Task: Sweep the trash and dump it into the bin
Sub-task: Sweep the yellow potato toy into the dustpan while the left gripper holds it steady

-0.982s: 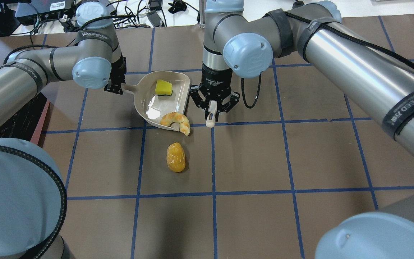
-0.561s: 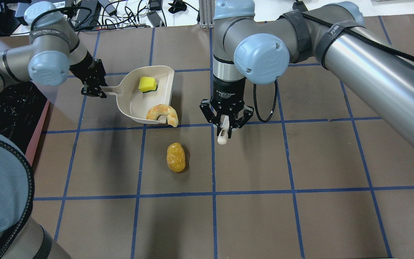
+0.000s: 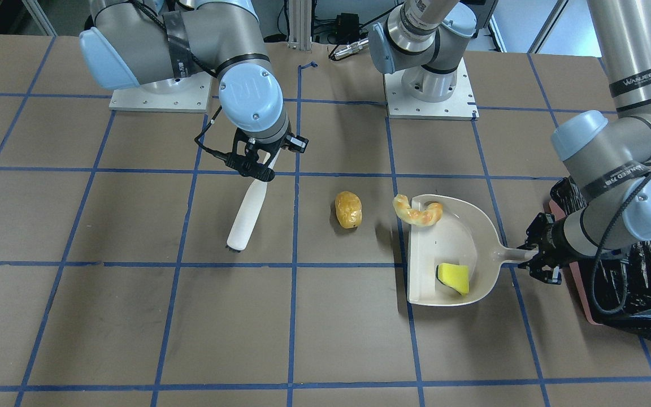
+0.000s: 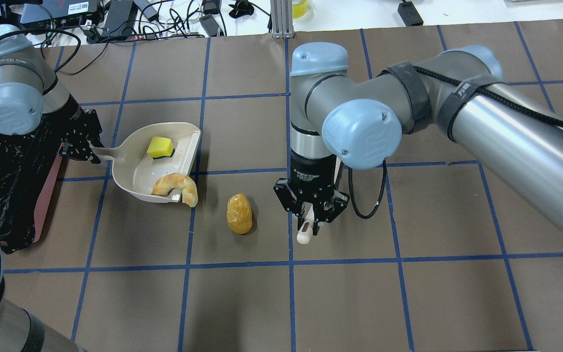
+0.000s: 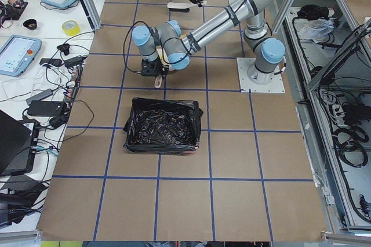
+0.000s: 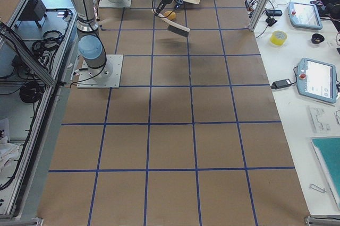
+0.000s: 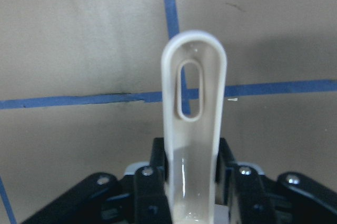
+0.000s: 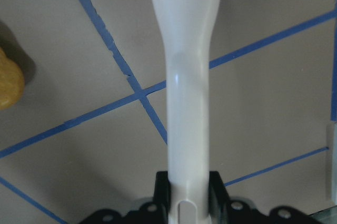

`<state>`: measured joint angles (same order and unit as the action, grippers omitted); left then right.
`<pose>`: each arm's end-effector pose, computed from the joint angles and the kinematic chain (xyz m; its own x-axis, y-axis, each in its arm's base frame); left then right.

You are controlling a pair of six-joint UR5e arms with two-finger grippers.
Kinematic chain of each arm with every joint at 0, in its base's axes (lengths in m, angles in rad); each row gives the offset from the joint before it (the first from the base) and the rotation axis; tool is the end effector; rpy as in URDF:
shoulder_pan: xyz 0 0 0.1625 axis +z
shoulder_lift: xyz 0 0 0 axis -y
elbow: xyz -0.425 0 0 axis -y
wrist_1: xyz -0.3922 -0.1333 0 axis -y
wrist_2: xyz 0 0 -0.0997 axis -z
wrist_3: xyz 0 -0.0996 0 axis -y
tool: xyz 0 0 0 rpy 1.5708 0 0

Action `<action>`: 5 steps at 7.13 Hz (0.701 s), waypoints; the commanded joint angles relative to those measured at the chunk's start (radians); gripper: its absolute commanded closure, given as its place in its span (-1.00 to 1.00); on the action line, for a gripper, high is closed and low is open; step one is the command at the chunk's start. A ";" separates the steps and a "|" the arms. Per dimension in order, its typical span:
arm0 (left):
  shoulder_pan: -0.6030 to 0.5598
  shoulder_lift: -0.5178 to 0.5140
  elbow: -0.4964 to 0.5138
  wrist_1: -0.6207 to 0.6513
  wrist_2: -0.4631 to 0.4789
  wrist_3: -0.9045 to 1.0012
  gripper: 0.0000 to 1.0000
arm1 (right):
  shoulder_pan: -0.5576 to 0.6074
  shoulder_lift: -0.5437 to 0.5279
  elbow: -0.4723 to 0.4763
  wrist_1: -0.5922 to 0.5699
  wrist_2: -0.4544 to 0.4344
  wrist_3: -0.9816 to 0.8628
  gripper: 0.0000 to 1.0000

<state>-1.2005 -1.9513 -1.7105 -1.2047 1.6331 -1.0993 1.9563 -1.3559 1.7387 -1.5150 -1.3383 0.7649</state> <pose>0.0919 -0.5880 0.2486 -0.1056 -0.9807 -0.1647 -0.9944 0.1046 0.0149 0.3341 -0.4078 0.3011 -0.9128 0.3823 0.1436 0.4043 0.7958 0.4508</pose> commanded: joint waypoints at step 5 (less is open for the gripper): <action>-0.060 0.176 -0.226 0.166 0.058 -0.247 1.00 | 0.243 -0.017 0.114 -0.218 0.099 0.312 1.00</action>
<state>-1.2370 -1.7964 -1.8824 -1.1152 1.7059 -1.2517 2.1780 -1.3784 1.8449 -1.7184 -1.2562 1.0548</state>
